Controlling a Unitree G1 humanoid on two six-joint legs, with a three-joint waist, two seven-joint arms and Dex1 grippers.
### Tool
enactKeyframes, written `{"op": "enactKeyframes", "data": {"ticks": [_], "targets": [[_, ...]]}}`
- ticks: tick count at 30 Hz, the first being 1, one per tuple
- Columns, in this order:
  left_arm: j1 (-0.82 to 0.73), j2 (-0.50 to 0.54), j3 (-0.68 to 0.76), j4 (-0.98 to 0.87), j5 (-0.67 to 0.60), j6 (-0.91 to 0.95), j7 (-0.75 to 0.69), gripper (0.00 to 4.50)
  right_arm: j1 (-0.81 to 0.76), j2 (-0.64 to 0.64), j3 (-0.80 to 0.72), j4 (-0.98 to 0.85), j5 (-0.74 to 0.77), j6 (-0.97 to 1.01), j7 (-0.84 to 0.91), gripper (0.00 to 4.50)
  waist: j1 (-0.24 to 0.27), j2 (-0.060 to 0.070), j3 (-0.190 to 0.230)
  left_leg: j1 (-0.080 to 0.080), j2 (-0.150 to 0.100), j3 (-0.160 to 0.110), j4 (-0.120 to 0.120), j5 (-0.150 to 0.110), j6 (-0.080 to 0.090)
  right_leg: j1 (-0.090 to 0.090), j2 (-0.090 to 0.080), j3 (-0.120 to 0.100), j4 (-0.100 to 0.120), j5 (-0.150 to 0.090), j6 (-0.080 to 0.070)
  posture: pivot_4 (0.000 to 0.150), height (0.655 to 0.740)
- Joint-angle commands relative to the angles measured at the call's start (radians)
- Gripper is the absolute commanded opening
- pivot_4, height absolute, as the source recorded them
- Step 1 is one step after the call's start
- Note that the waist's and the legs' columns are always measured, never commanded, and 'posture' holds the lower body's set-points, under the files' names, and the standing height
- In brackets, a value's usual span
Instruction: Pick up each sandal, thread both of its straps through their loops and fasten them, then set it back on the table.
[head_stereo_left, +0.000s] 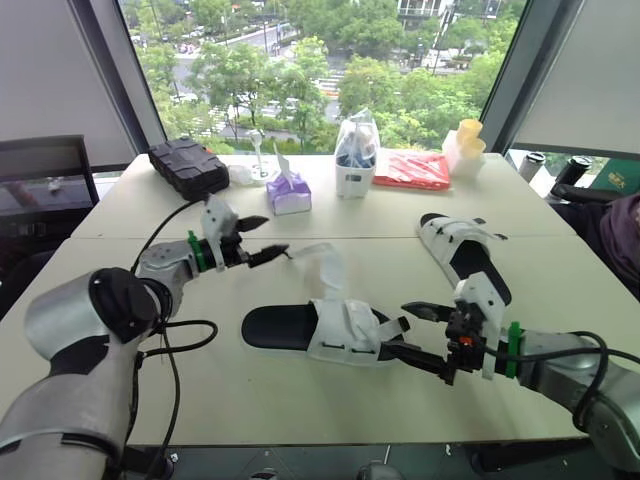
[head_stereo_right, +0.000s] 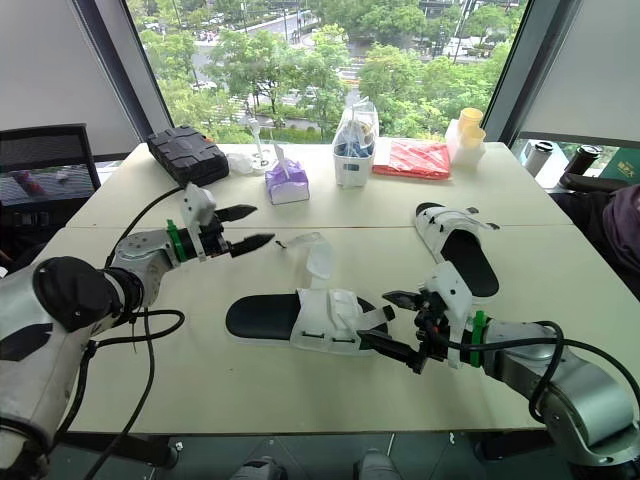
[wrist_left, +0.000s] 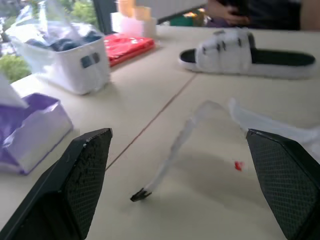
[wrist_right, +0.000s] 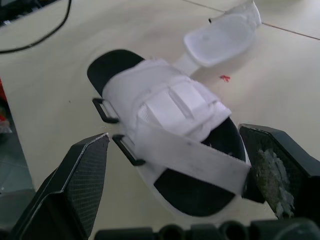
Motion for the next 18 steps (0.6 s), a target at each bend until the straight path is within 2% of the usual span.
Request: {"op": "enactKeyframes", "data": {"ticks": [1, 6, 13, 18], "targets": [[0.019, -0.001, 0.048, 0.016, -0.072, -0.009, 0.056, 4.43, -0.011, -0.007, 0.047, -0.032, -0.099, -0.086, -0.012, 4.50, 0.001, 0.000, 0.000, 0.000, 0.000, 0.000, 0.000, 0.000, 0.000, 0.000, 0.000, 0.000, 0.001, 0.000, 0.000, 0.150, 0.7400], [0.058, -0.048, 0.050, 0.016, -0.084, -0.083, 0.095, 4.43, -0.043, -0.007, 0.120, 0.025, -0.235, -0.191, -0.010, 4.50, 0.007, 0.000, 0.000, 0.000, 0.000, 0.000, 0.001, 0.001, -0.002, -0.002, 0.000, 0.000, 0.004, 0.000, 0.000, 0.150, 0.7400], [0.067, -0.052, 0.041, 0.016, -0.100, -0.103, 0.127, 4.43, -0.112, -0.011, 0.143, 0.130, -0.382, -0.335, -0.011, 4.50, 0.006, 0.000, 0.000, 0.000, 0.000, 0.000, 0.002, 0.002, -0.003, -0.002, 0.000, 0.000, 0.004, 0.000, 0.000, 0.150, 0.7400], [0.078, -0.065, 0.037, 0.016, -0.109, -0.120, 0.151, 4.43, -0.189, 0.035, 0.137, 0.216, -0.480, -0.443, -0.064, 4.50, 0.005, 0.000, 0.000, 0.000, 0.000, 0.000, 0.001, 0.002, -0.003, -0.003, 0.000, 0.000, 0.005, 0.000, 0.000, 0.150, 0.7400]]}}
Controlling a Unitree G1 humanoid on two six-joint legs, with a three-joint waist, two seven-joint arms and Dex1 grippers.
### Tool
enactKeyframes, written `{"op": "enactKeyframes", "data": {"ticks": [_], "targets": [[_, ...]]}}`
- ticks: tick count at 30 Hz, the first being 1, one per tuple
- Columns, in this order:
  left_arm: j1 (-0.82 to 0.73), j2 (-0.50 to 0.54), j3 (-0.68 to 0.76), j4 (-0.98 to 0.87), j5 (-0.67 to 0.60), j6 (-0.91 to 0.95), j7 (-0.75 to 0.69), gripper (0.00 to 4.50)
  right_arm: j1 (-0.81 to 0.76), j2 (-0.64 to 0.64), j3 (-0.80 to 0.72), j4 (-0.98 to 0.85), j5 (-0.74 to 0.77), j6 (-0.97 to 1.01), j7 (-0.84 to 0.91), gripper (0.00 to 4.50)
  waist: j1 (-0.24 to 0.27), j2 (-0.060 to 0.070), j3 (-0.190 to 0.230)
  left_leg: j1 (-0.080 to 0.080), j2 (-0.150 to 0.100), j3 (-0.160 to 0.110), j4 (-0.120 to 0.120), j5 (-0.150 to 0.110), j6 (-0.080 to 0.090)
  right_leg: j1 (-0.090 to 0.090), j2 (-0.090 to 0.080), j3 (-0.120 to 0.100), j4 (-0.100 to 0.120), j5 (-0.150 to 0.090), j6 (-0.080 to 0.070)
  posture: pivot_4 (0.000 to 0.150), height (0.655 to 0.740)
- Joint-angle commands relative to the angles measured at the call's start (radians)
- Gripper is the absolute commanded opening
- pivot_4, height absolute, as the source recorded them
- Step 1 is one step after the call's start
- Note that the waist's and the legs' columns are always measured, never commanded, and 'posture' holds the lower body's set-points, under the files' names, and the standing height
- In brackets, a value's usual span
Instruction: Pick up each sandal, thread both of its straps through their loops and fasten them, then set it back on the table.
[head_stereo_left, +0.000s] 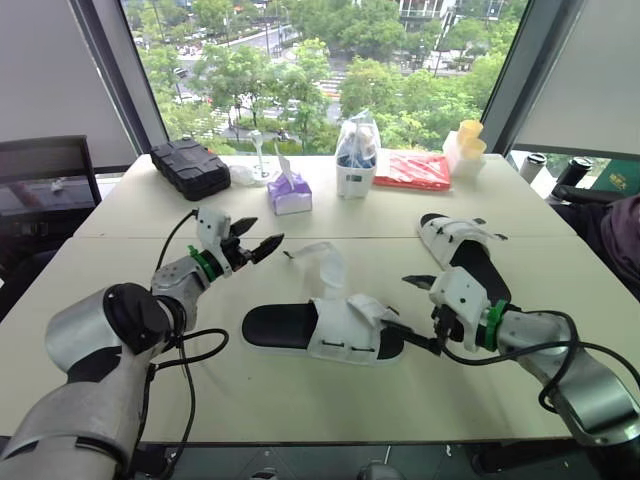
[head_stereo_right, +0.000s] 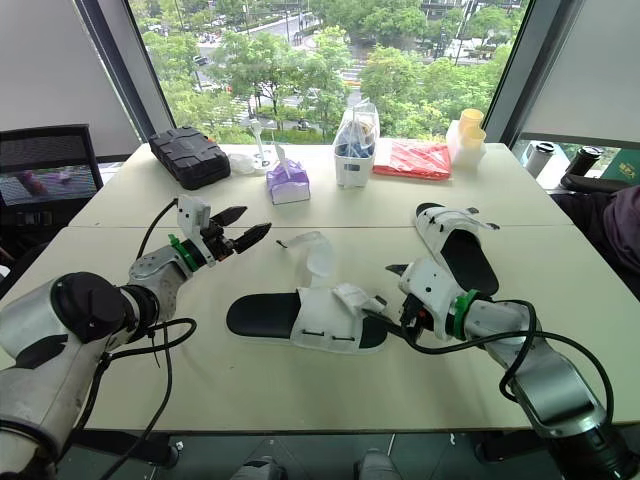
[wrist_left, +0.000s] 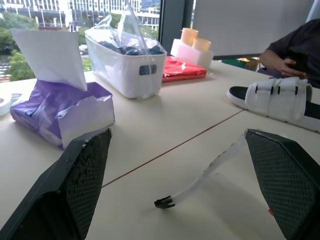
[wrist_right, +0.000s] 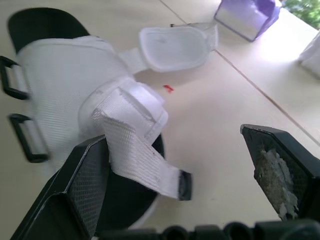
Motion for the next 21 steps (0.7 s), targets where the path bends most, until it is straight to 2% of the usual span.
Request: {"op": "enactKeyframes", "data": {"ticks": [1, 6, 10, 13, 14, 18, 21], "targets": [[0.000, -0.005, 0.007, 0.015, -0.019, -0.042, 0.020, 4.43, -0.045, 0.020, -0.009, 0.027, -0.066, -0.092, -0.037, 4.50, 0.002, 0.000, 0.000, 0.000, 0.000, 0.000, 0.000, 0.000, 0.000, 0.000, 0.000, 0.000, 0.000, 0.000, 0.000, 0.150, 0.7400], [0.014, -0.027, 0.013, 0.015, -0.034, -0.066, 0.052, 4.43, -0.123, 0.063, 0.048, 0.156, -0.209, -0.215, -0.104, 4.50, 0.002, 0.000, 0.000, 0.000, 0.000, 0.000, 0.000, 0.000, 0.000, 0.000, 0.000, 0.000, 0.000, 0.000, 0.000, 0.150, 0.7400], [0.032, -0.049, 0.009, 0.015, -0.044, -0.085, 0.077, 4.43, -0.286, 0.108, 0.073, 0.401, -0.362, -0.262, -0.246, 4.50, -0.003, 0.000, 0.000, 0.000, 0.000, 0.001, 0.000, 0.000, 0.000, -0.001, 0.000, 0.000, 0.001, 0.000, 0.000, 0.150, 0.7400], [0.043, -0.056, 0.005, 0.015, -0.045, -0.100, 0.087, 4.43, -0.370, 0.127, 0.051, 0.512, -0.358, -0.264, -0.261, 4.50, -0.001, 0.000, 0.000, 0.000, 0.000, 0.001, 0.000, 0.001, -0.001, -0.002, 0.000, 0.001, 0.001, 0.001, -0.002, 0.150, 0.7400], [0.046, -0.056, 0.005, 0.015, -0.045, -0.104, 0.088, 4.43, -0.383, 0.137, 0.030, 0.522, -0.335, -0.252, -0.260, 4.50, 0.001, 0.000, 0.000, 0.000, 0.000, 0.000, -0.001, 0.001, -0.001, -0.002, 0.000, 0.000, 0.001, 0.001, -0.002, 0.150, 0.7400], [0.074, -0.040, 0.006, 0.015, -0.049, -0.121, 0.098, 4.43, -0.383, 0.205, -0.162, 0.388, 0.032, -0.004, -0.109, 4.50, 0.000, 0.000, 0.000, 0.000, 0.000, 0.000, -0.004, 0.001, -0.001, -0.003, 0.000, 0.000, 0.001, 0.001, -0.002, 0.150, 0.7400], [0.088, -0.035, 0.014, 0.015, -0.049, -0.132, 0.086, 4.43, -0.319, 0.153, -0.204, 0.271, 0.145, 0.091, -0.004, 4.50, 0.002, 0.001, 0.000, -0.002, 0.000, 0.000, -0.004, 0.000, -0.001, -0.003, 0.000, 0.000, 0.001, 0.001, -0.002, 0.150, 0.7400]]}}
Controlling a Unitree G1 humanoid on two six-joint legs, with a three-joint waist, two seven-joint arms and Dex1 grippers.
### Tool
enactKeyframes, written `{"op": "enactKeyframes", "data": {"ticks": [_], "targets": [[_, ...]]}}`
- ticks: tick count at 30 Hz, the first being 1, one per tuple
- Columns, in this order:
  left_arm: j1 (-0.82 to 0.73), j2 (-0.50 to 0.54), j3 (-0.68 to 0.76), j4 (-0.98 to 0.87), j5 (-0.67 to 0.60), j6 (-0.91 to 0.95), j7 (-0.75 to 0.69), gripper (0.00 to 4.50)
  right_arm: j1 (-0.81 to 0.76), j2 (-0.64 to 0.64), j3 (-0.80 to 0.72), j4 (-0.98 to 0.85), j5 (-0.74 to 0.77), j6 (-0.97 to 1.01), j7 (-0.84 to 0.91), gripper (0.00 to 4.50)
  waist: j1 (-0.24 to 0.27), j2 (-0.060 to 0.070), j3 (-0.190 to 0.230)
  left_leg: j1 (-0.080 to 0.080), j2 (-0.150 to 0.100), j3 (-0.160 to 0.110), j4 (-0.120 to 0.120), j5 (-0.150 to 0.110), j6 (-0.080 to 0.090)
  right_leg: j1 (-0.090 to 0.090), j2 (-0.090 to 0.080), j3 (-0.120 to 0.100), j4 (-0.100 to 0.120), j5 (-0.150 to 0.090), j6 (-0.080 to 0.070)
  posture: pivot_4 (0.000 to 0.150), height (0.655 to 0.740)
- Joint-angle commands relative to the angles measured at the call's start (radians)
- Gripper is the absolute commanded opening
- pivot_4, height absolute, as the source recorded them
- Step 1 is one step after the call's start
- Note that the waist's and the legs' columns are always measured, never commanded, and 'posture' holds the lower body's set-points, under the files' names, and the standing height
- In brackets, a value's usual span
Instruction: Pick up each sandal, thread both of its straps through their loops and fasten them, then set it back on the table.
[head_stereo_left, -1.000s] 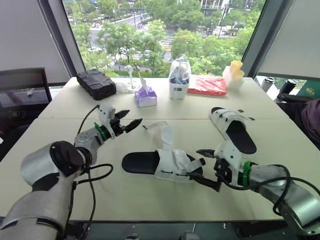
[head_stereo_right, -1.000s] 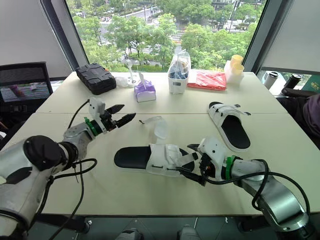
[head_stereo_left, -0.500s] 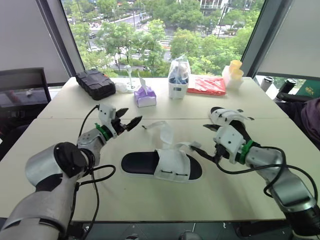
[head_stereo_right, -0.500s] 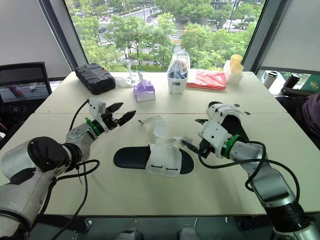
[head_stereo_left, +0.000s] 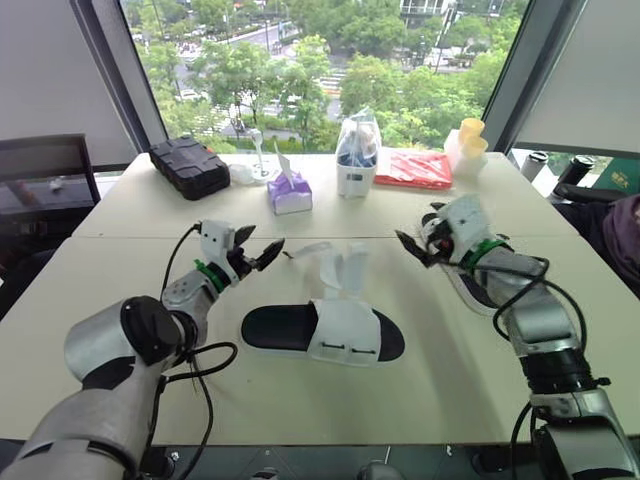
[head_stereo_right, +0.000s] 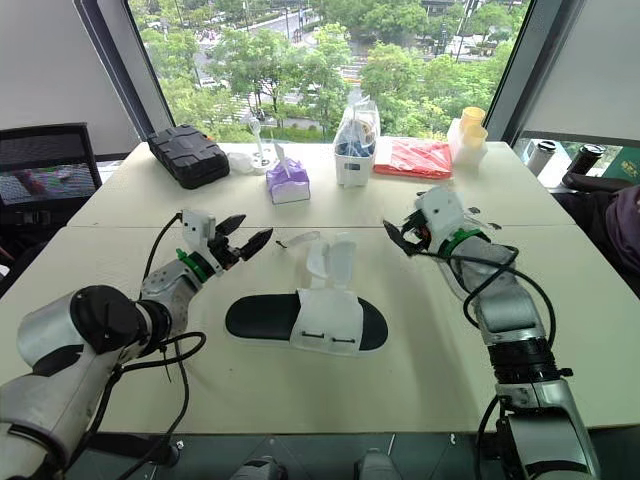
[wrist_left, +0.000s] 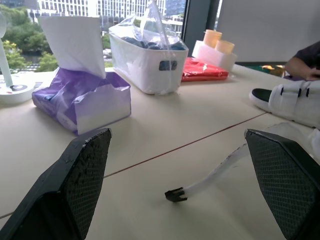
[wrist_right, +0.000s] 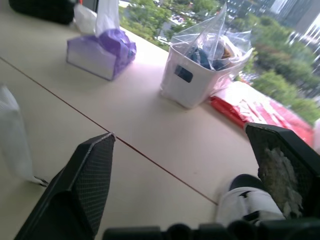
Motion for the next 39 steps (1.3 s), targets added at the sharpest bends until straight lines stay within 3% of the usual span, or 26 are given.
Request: {"op": "enactKeyframes", "data": {"ticks": [1, 9, 12, 14, 18, 23, 25, 27, 30, 32, 39], "targets": [[0.003, 0.026, 0.017, 0.015, -0.014, -0.028, -0.015, 4.43, 0.055, -0.068, -0.073, -0.164, 0.154, 0.106, 0.123, 4.50, 0.004, 0.000, 0.000, 0.000, 0.000, 0.000, 0.000, 0.000, 0.000, 0.000, 0.000, 0.000, 0.000, 0.000, 0.000, 0.150, 0.7400], [0.002, 0.147, 0.015, 0.015, 0.053, 0.109, -0.284, 4.43, 0.185, -0.305, -0.172, -0.411, 0.578, 0.579, 0.330, 4.50, -0.008, 0.001, 0.000, 0.002, 0.001, 0.001, 0.000, 0.000, 0.000, 0.001, 0.000, 0.000, -0.001, 0.000, 0.000, 0.150, 0.7400], [-0.002, 0.173, 0.028, 0.015, 0.054, 0.127, -0.315, 4.43, 0.197, -0.348, -0.177, -0.420, 0.627, 0.631, 0.346, 4.50, -0.012, 0.001, 0.000, 0.003, 0.002, 0.000, 0.001, 0.000, 0.001, 0.002, 0.001, 0.000, 0.000, 0.000, -0.001, 0.150, 0.7400], [-0.011, 0.159, 0.044, 0.015, 0.023, 0.076, -0.229, 4.43, 0.201, -0.353, -0.159, -0.413, 0.601, 0.612, 0.336, 4.50, -0.012, 0.000, 0.000, 0.003, 0.002, 0.000, 0.002, 0.001, 0.002, 0.002, 0.001, 0.000, 0.000, 0.000, -0.001, 0.150, 0.7400], [-0.091, 0.102, 0.021, 0.015, -0.116, 0.055, 0.269, 4.43, 0.190, -0.332, -0.121, -0.385, 0.558, 0.565, 0.315, 4.50, 0.002, -0.001, 0.001, 0.002, 0.002, 0.000, 0.004, 0.002, 0.002, 0.002, 0.000, 0.000, 0.000, 0.000, 0.000, 0.150, 0.7400], [-0.325, 0.059, 0.066, 0.015, -0.340, 0.271, 0.719, 4.43, 0.158, -0.265, -0.065, -0.318, 0.494, 0.484, 0.281, 4.50, 0.007, -0.003, 0.002, 0.000, 0.001, 0.000, 0.004, 0.002, 0.002, 0.001, 0.000, 0.000, -0.001, 0.000, 0.001, 0.150, 0.7400], [-0.375, 0.043, 0.102, -0.006, -0.415, 0.389, 0.757, 4.43, 0.156, -0.239, -0.065, -0.311, 0.489, 0.470, 0.267, 4.50, 0.006, -0.002, 0.001, 0.000, -0.001, 0.001, 0.003, 0.001, 0.002, 0.001, -0.002, 0.000, -0.001, 0.000, 0.001, 0.150, 0.7400], [-0.362, -0.025, 0.084, -0.157, -0.447, 0.494, 0.818, 4.43, 0.157, -0.205, -0.070, -0.293, 0.477, 0.447, 0.238, 4.50, 0.006, -0.001, 0.000, 0.001, -0.002, 0.001, 0.000, 0.001, 0.002, 0.001, -0.004, 0.000, -0.002, -0.001, 0.003, 0.150, 0.7400], [-0.257, -0.143, -0.135, -0.519, -0.316, 0.593, 0.829, 4.43, 0.163, -0.163, -0.062, -0.271, 0.450, 0.408, 0.206, 4.50, 0.005, -0.001, 0.000, 0.000, -0.003, 0.001, 0.000, 0.001, 0.002, 0.001, -0.005, 0.000, -0.001, -0.001, 0.004, 0.150, 0.7400], [-0.217, -0.172, -0.188, -0.662, -0.315, 0.643, 0.800, 4.43, 0.164, -0.137, -0.051, -0.261, 0.430, 0.383, 0.187, 4.50, -0.001, -0.002, 0.001, -0.001, -0.003, 0.002, 0.000, 0.002, 0.002, -0.001, -0.005, 0.000, -0.001, -0.001, 0.003, 0.150, 0.7400], [-0.202, -0.128, -0.383, -0.778, -0.204, 0.579, 0.761, 4.43, 0.183, -0.086, -0.046, -0.264, 0.389, 0.328, 0.146, 4.50, 0.002, -0.002, 0.001, -0.010, -0.002, 0.002, 0.000, 0.004, -0.001, -0.015, -0.003, 0.000, 0.003, 0.001, -0.001, 0.150, 0.7400]]}}
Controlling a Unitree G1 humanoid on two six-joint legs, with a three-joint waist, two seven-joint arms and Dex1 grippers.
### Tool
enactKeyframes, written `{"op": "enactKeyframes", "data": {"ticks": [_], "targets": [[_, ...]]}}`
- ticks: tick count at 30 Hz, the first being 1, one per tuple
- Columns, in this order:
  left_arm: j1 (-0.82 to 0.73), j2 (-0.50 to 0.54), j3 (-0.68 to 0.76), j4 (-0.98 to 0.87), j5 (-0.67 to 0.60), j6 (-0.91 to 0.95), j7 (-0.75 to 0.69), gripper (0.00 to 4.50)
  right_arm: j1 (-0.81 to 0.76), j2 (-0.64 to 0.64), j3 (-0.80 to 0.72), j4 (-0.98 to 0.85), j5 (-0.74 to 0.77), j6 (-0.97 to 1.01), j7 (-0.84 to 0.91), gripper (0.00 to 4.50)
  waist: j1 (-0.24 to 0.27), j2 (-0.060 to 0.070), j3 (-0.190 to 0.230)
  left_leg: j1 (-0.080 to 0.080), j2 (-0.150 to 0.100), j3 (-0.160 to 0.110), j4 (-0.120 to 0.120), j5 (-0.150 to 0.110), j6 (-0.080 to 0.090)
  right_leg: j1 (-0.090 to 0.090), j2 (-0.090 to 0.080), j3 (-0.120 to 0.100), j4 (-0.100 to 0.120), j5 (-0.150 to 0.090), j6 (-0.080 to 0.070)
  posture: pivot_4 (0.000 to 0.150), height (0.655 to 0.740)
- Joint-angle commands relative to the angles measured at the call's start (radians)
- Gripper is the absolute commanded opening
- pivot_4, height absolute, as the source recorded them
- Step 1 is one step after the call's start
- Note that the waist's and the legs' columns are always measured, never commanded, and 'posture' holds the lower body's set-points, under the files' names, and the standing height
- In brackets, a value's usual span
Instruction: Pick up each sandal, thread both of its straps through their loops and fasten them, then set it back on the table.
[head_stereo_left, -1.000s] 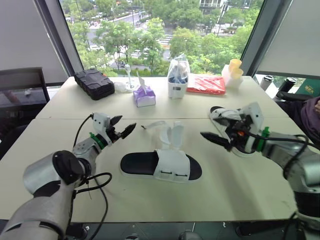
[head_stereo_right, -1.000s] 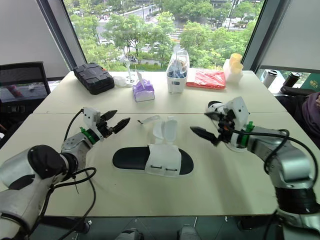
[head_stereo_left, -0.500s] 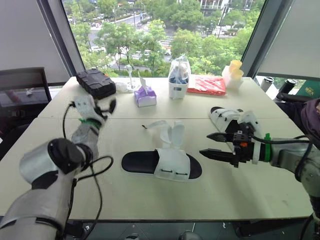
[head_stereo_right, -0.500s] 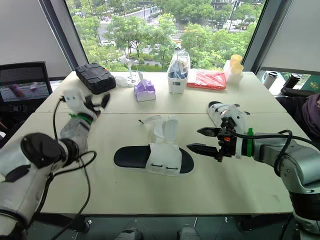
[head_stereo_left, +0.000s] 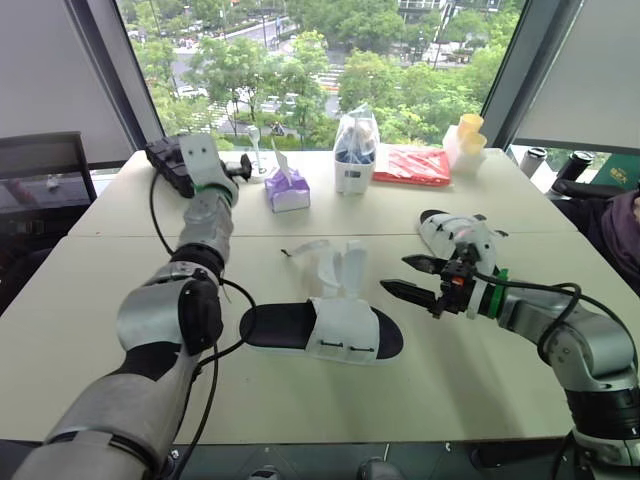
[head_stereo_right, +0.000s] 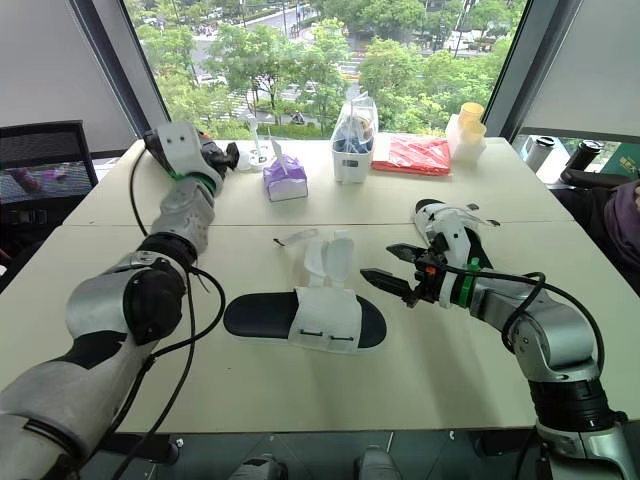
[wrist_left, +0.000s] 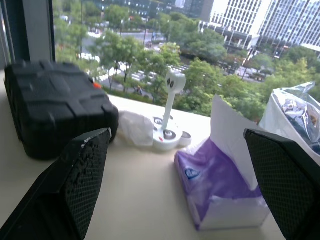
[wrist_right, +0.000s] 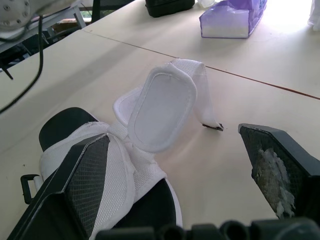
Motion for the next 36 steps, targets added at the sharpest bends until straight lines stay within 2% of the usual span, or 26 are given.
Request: {"op": "enactKeyframes", "data": {"ticks": [1, 5, 8, 9, 11, 13, 15, 18, 20, 24, 27, 29, 33, 34, 36], "targets": [[-0.031, 0.026, -0.070, -0.054, 0.040, -0.078, -0.035, 4.43, 0.009, 0.018, -0.026, -0.026, -0.010, -0.035, -0.026, 4.50, 0.004, 0.000, 0.000, 0.000, 0.000, 0.000, 0.000, 0.000, 0.000, 0.001, 0.000, 0.000, 0.000, 0.000, 0.000, 0.150, 0.7400], [-0.005, 0.010, -0.097, -0.104, 0.012, -0.167, -0.117, 4.43, 0.035, 0.031, -0.042, -0.041, -0.024, -0.058, -0.055, 4.50, 0.012, 0.000, 0.000, -0.002, -0.001, 0.000, 0.002, 0.000, 0.000, 0.002, 0.000, 0.000, -0.002, 0.001, 0.000, 0.150, 0.7400], [0.106, -0.067, -0.063, -0.254, -0.122, -0.131, -0.262, 4.43, 0.051, 0.042, -0.052, -0.048, -0.023, -0.066, -0.082, 4.50, 0.009, 0.000, -0.001, -0.002, -0.001, 0.000, 0.003, 0.000, 0.000, 0.002, -0.001, 0.000, -0.003, 0.002, 0.001, 0.150, 0.7400], [0.173, -0.101, -0.065, -0.364, -0.175, -0.075, -0.307, 4.43, 0.056, 0.044, -0.053, -0.052, -0.023, -0.067, -0.089, 4.50, 0.007, 0.001, -0.001, -0.002, -0.001, 0.000, 0.003, 0.000, 0.000, 0.002, -0.001, 0.000, -0.003, 0.002, 0.001, 0.150, 0.7400], [0.369, -0.153, -0.119, -0.706, -0.280, 0.137, -0.381, 4.43, 0.065, 0.045, -0.056, -0.063, -0.017, -0.061, -0.095, 4.50, 0.001, 0.004, -0.003, -0.002, -0.001, 0.000, 0.002, 0.000, 0.000, 0.003, -0.001, 0.000, -0.003, 0.002, 0.000, 0.150, 0.7400], [0.564, -0.150, -0.181, -1.040, -0.358, 0.364, -0.406, 4.43, 0.073, 0.043, -0.061, -0.075, -0.009, -0.054, -0.096, 4.50, -0.014, 0.004, -0.003, -0.001, 0.000, 0.001, 0.002, 0.000, 0.000, 0.001, -0.001, 0.001, -0.001, 0.002, 0.000, 0.150, 0.7400], [0.757, -0.087, -0.207, -1.348, -0.470, 0.612, -0.413, 4.43, 0.081, 0.036, -0.071, -0.083, 0.006, -0.041, -0.089, 4.50, -0.028, 0.004, -0.003, -0.002, 0.002, 0.000, 0.001, 0.000, 0.000, -0.001, 0.001, 0.001, 0.000, 0.002, 0.000, 0.150, 0.7400], [0.888, 0.000, -0.183, -1.572, -0.581, 0.822, -0.401, 4.43, 0.087, 0.025, -0.077, -0.084, 0.015, -0.034, -0.076, 4.50, -0.028, 0.004, -0.002, -0.002, 0.005, 0.000, 0.001, 0.000, 0.000, -0.003, 0.004, 0.002, 0.000, 0.004, -0.002, 0.150, 0.7400], [0.952, 0.080, -0.155, -1.657, -0.650, 0.934, -0.424, 4.43, 0.091, 0.014, -0.071, -0.088, 0.020, -0.028, -0.055, 4.50, -0.022, 0.004, -0.002, 0.000, 0.005, -0.001, 0.001, 0.001, 0.001, -0.001, 0.006, 0.001, 0.000, 0.006, -0.006, 0.150, 0.7400], [1.077, 0.269, -0.119, -1.766, -0.780, 1.110, -0.536, 4.43, 0.108, -0.030, -0.042, -0.111, 0.022, -0.017, 0.009, 4.50, -0.025, 0.006, -0.001, 0.021, 0.005, 0.000, 0.001, 0.002, 0.002, 0.024, 0.006, 0.001, -0.008, -0.002, -0.010, 0.150, 0.7400], [1.152, 0.375, -0.115, -1.802, -0.810, 1.139, -0.619, 4.43, 0.134, -0.082, -0.006, -0.130, 0.008, -0.022, 0.073, 4.50, -0.024, 0.005, -0.001, 0.026, 0.005, 0.000, 0.001, 0.002, 0.002, 0.032, 0.005, 0.001, -0.017, -0.001, -0.011, 0.150, 0.7400], [1.170, 0.404, -0.114, -1.788, -0.796, 1.126, -0.630, 4.43, 0.136, -0.101, 0.006, -0.133, 0.007, -0.017, 0.089, 4.50, -0.022, 0.005, -0.001, 0.025, 0.005, 0.000, 0.002, 0.002, 0.002, 0.033, 0.004, 0.001, -0.020, -0.001, -0.011, 0.150, 0.7400], [1.165, 0.407, -0.135, -1.740, -0.748, 1.075, -0.623, 4.50, 0.129, -0.111, 0.022, -0.130, -0.007, -0.047, 0.113, 3.23, -0.016, 0.006, -0.001, 0.018, 0.004, 0.000, 0.001, 0.002, 0.002, 0.026, 0.003, 0.001, -0.019, 0.000, -0.011, 0.150, 0.7400], [1.160, 0.401, -0.141, -1.732, -0.740, 1.065, -0.621, 4.50, 0.133, -0.115, 0.029, -0.129, -0.020, -0.061, 0.120, 2.70, -0.014, 0.006, -0.002, 0.014, 0.004, 0.000, 0.001, 0.002, 0.002, 0.022, 0.004, 0.001, -0.018, 0.002, -0.015, 0.150, 0.7400], [1.153, 0.398, -0.151, -1.718, -0.734, 1.049, -0.635, 4.50, 0.147, -0.128, 0.047, -0.134, -0.047, -0.088, 0.143, 1.56, -0.009, 0.006, -0.001, 0.011, 0.004, 0.000, -0.002, 0.002, 0.002, 0.017, 0.004, 0.001, -0.017, 0.004, -0.011, 0.150, 0.7400]]}}
